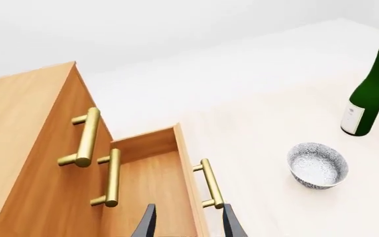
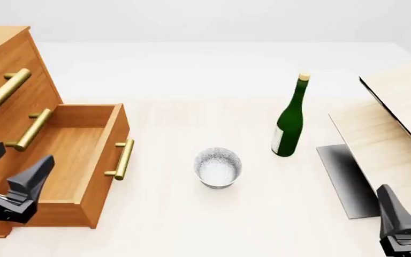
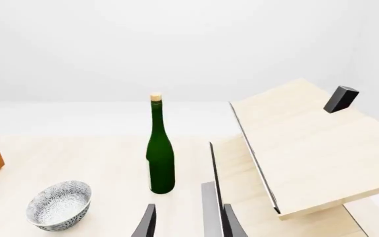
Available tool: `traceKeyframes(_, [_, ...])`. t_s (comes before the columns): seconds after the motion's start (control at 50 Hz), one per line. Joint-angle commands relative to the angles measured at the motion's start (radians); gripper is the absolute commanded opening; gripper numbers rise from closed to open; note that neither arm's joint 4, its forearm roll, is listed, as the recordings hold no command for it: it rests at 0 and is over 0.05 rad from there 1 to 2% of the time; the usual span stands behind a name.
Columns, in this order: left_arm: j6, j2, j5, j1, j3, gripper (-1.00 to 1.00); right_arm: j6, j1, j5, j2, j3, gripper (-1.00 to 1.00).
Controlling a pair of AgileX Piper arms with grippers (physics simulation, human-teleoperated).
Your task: Put the bowl in the bottom drawer of the cabinet and close it.
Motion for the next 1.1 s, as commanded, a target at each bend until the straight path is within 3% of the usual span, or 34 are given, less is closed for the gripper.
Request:
traceKeyframes(0.02, [-0.014, 0.071, 0.042, -0.009, -0.057, 1.00, 0.000, 0.000, -0.001, 0.000, 0.000, 1.00])
traceKeyframes(0.6, [-0.061, 0.310, 0.049, -0.014, -0.160, 1.00, 0.000, 0.000, -0.001, 0.000, 0.001, 1.00])
traceKeyframes(1.1, [-0.066, 0.447, 0.041, -0.002, -0.186, 1.00, 0.000, 0.000, -0.001, 0.000, 0.000, 1.00])
